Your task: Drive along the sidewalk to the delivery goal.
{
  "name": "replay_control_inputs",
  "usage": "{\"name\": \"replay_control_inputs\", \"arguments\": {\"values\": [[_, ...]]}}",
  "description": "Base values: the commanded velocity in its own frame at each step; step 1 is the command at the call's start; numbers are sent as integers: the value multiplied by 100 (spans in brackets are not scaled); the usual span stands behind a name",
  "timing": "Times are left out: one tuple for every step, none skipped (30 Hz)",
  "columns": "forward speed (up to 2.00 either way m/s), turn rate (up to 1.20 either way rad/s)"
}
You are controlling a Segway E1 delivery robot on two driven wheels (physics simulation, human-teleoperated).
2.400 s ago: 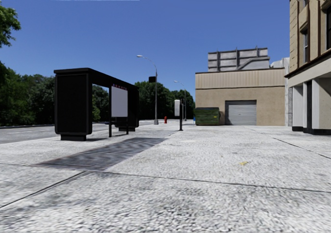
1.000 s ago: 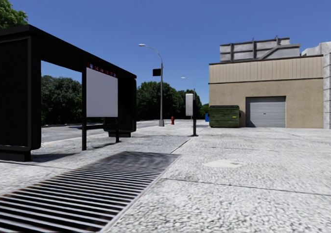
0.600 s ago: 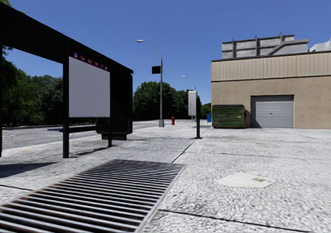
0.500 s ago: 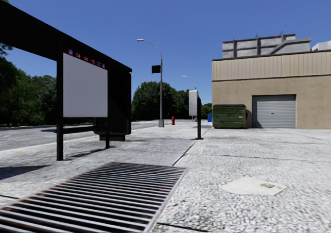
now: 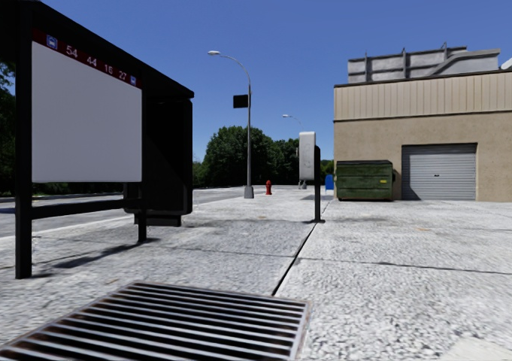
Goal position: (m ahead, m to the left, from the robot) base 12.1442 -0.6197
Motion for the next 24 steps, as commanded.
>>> {"name": "replay_control_inputs", "arguments": {"values": [[200, 0], [200, 0], [200, 0], [200, 0], [200, 0], [200, 0], [200, 0], [200, 0], [200, 0], [200, 0], [200, 0], [200, 0], [200, 0], [200, 0], [200, 0], [200, 0], [200, 0], [200, 0], [200, 0], [200, 0], [200, 0], [200, 0], [200, 0], [200, 0]]}}
